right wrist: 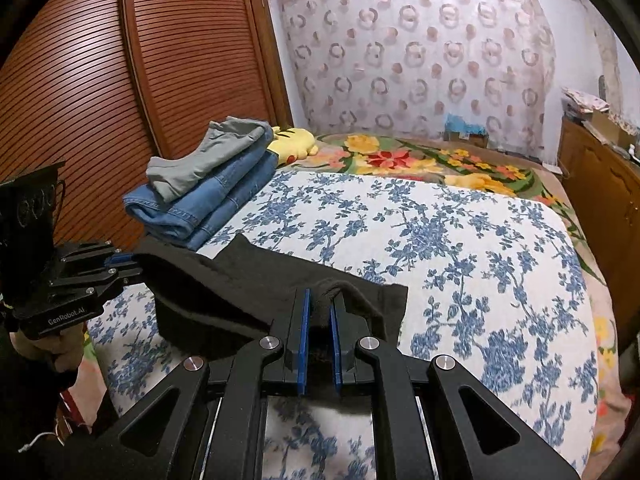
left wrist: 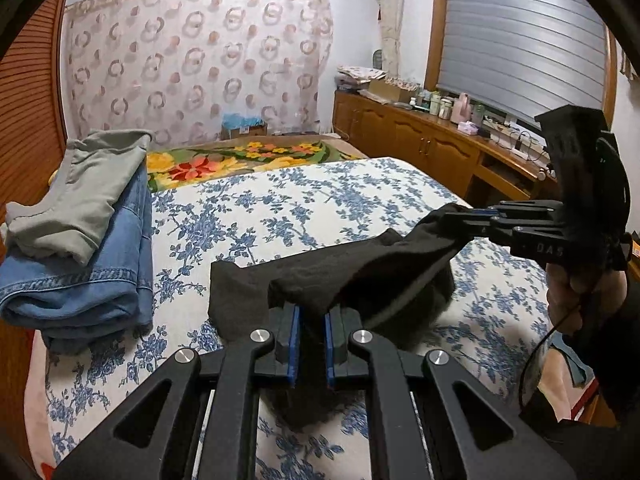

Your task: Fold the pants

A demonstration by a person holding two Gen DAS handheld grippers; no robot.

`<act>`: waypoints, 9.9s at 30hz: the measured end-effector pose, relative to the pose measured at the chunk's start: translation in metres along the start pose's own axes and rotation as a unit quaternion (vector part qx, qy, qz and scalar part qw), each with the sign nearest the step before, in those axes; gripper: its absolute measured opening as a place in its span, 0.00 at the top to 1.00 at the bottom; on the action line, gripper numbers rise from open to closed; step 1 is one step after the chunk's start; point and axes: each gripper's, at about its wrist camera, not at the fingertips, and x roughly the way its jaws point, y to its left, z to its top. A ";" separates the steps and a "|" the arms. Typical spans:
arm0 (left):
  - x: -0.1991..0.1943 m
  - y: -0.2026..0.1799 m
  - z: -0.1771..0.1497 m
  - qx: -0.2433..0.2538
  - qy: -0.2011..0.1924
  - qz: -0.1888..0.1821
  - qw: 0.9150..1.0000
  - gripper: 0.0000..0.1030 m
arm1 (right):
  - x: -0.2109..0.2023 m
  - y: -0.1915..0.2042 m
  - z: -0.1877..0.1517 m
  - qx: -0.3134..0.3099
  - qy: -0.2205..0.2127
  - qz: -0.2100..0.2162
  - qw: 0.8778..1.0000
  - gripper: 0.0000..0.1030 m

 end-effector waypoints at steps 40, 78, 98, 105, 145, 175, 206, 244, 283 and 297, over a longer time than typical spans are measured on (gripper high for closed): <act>0.057 0.036 -0.001 -0.015 0.059 0.004 0.998 0.35 | 0.074 -0.031 0.018 0.022 0.032 -0.020 0.999 0.69; 0.051 0.058 0.000 -0.037 0.053 0.032 0.997 0.35 | 0.116 -0.026 0.035 -0.048 0.088 -0.070 0.992 0.65; 0.085 0.053 0.031 -0.019 0.057 0.005 0.998 0.85 | 0.097 -0.036 0.026 -0.024 0.081 -0.054 0.995 0.65; 0.080 0.050 0.030 -0.018 0.055 0.025 0.998 0.81 | 0.080 -0.037 0.022 -0.017 0.073 -0.057 0.996 0.65; 0.014 0.027 -0.064 -0.054 0.076 0.011 0.996 0.53 | 0.007 -0.013 -0.046 0.044 0.082 -0.039 0.995 0.65; -0.032 0.002 -0.064 -0.011 0.040 0.007 0.999 0.88 | -0.056 0.005 -0.058 0.008 0.035 -0.020 0.999 0.96; -0.028 0.016 -0.057 -0.055 0.049 0.047 0.996 0.21 | -0.077 0.018 -0.069 0.005 0.045 -0.038 0.998 0.96; 0.029 0.036 -0.043 -0.073 0.075 0.046 0.993 0.21 | 0.012 0.002 -0.046 0.031 0.084 -0.077 0.993 0.57; 0.043 0.031 -0.042 -0.071 0.084 -0.007 0.994 0.83 | 0.025 0.016 -0.050 -0.005 0.085 -0.045 0.995 0.85; -0.022 0.002 -0.017 -0.042 -0.019 -0.010 0.999 0.90 | -0.019 0.029 -0.049 -0.013 0.008 -0.051 0.999 0.90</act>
